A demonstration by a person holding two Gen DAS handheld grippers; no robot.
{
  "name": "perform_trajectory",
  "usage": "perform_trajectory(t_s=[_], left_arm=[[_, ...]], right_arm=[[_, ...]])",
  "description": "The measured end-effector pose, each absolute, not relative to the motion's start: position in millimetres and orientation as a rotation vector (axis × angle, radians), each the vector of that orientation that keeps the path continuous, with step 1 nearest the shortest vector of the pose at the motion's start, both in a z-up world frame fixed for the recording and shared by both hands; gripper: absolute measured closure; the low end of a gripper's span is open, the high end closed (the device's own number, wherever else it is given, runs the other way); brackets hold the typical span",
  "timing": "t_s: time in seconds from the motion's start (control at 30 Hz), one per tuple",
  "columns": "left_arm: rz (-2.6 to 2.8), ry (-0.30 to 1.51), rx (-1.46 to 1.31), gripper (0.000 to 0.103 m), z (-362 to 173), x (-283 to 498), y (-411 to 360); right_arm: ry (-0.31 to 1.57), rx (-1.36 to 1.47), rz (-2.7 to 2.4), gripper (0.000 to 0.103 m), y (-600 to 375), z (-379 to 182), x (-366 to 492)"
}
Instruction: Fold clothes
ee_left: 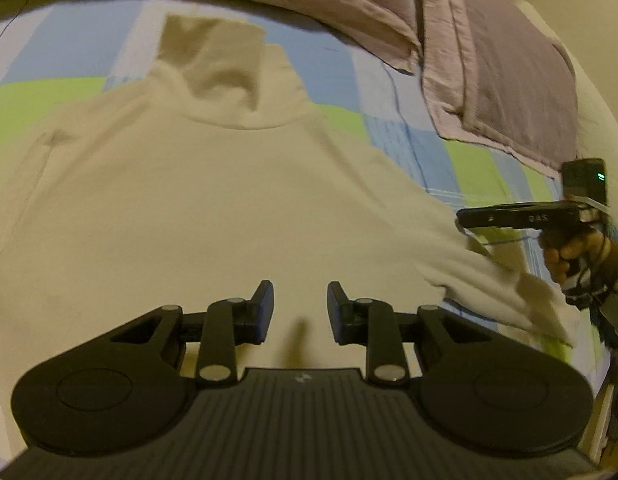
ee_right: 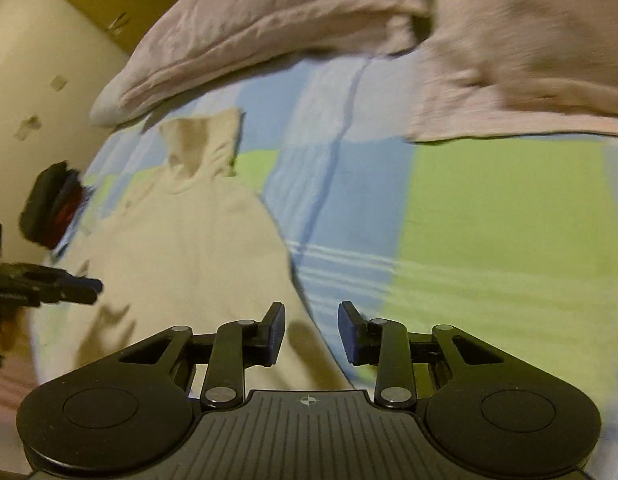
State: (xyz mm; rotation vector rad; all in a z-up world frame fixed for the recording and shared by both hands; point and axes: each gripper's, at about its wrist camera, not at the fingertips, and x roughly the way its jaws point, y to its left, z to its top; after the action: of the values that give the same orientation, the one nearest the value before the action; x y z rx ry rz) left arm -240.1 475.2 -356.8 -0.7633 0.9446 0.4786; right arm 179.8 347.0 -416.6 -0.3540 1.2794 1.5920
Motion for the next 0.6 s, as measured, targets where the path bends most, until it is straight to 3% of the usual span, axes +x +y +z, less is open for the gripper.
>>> perform_trajectory(t_s=[0.07, 0.13, 0.4, 0.6], left_arm=[[0.488, 0.936, -0.775, 0.08, -359, -245, 479], [0.495, 0.926, -0.789, 0.08, -362, -249, 482], [0.498, 0.922, -0.795, 0.08, -373, -245, 485], [0.474, 0.935, -0.766, 0.08, -373, -244, 479]], right_arm=[[1.351, -0.375, 1.639, 0.072, 369, -427, 179], [1.359, -0.424, 1.69, 0.103, 381, -429, 173], [1.164, -0.555, 1.626, 0.103, 387, -425, 166], [0.974, -0.513, 1.355, 0.102, 338, -399, 166]])
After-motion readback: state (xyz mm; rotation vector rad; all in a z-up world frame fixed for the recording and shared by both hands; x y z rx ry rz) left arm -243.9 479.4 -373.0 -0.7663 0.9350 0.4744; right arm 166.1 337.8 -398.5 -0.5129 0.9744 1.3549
